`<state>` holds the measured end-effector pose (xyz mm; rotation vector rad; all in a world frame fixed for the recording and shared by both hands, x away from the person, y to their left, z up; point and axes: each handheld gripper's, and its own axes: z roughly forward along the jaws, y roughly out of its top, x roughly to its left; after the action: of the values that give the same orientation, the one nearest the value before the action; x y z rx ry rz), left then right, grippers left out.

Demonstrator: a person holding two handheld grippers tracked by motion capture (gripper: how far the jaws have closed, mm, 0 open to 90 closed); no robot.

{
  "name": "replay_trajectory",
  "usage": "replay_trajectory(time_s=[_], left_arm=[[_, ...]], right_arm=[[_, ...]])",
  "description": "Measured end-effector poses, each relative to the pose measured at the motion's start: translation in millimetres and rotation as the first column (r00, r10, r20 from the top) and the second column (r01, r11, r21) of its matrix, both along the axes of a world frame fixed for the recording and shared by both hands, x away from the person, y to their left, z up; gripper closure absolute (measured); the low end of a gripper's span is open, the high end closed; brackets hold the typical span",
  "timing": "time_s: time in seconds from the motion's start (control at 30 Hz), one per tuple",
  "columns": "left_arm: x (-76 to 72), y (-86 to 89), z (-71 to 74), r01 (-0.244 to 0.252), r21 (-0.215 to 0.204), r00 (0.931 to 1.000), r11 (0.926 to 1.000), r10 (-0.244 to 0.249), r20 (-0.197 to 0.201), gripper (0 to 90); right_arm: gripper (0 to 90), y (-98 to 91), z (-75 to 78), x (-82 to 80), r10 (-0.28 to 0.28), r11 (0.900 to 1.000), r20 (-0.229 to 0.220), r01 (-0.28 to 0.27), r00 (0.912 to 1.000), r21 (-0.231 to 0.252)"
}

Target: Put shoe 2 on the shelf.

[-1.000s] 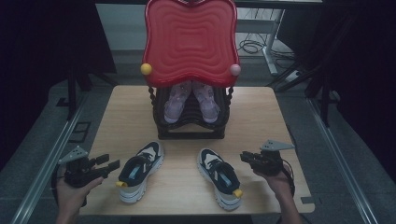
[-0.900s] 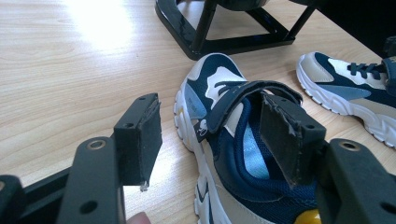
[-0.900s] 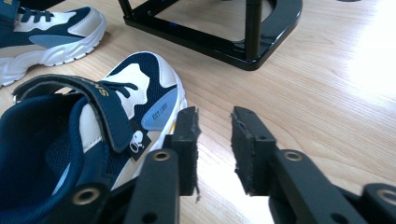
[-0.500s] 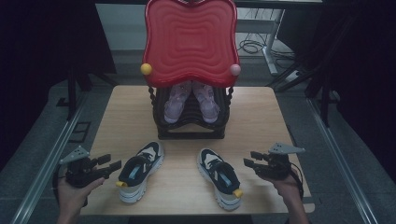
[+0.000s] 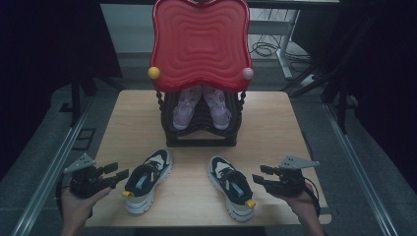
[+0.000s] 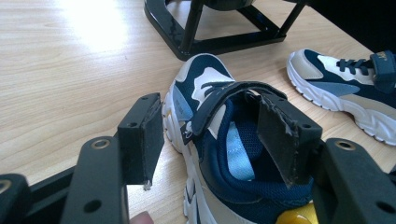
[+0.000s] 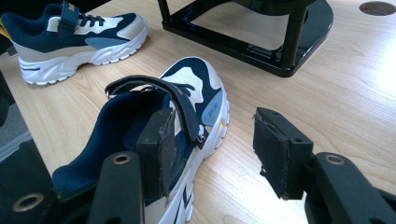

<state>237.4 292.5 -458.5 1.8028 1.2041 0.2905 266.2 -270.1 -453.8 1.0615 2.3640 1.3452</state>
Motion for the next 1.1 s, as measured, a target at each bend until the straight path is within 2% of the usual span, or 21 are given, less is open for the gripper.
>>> replay_trajectory(time_s=[0.07,0.3,0.43,0.63,0.77,0.9,1.0,1.1], left_arm=[[3.2,-5.7,-1.9,0.010,0.014,0.9998,0.9999,-0.010,-0.017,41.1],[15.1,-20.4,-5.9,0.036,0.064,0.9987,0.9973,-0.033,-0.039,44.5],[23.4,-26.2,-10.3,0.046,0.109,0.9967,0.9930,-0.038,-0.072,45.6],[31.3,-29.9,-15.8,0.061,0.139,0.9931,0.9884,-0.046,-0.107,48.1],[36.5,-35.2,-19.7,0.086,0.167,0.9890,0.9821,-0.064,-0.133,50.5],[38.2,-38.0,-22.7,0.095,0.192,0.9870,0.9767,-0.067,-0.146,58.1],[37.7,-39.2,-23.2,0.101,0.194,0.9873,0.9758,-0.075,-0.140,64.2],[36.7,-39.9,-23.5,0.096,0.197,0.9879,0.9757,-0.069,-0.139,66.6]], right_arm=[[48.4,1.7,-0.3,1.0,-0.001,1.0000,-0.001,0.001,1.0000,0.002],[48.2,4.8,-2.4,2.6,0.002,1.0000,-0.001,-0.002,1.0000,0.001],[48.1,3.8,-1.9,2.7,-0.005,1.0000,0.000,0.005,1.0000,0.005],[47.7,3.3,-2.4,3.8,-0.013,0.9999,0.000,0.013,0.9999,0.001],[47.6,5.6,-3.7,4.5,-0.007,1.0000,0.000,0.007,1.0000,-0.001],[47.4,7.4,-3.7,4.0,-0.003,1.0000,-0.005,0.003,1.0000,0.002],[46.8,9.4,-3.5,3.1,0.012,0.9998,-0.009,-0.012,0.9999,0.016],[46.5,15.1,-5.2,3.1,0.022,0.9996,-0.020,-0.022,0.9996,0.016]])
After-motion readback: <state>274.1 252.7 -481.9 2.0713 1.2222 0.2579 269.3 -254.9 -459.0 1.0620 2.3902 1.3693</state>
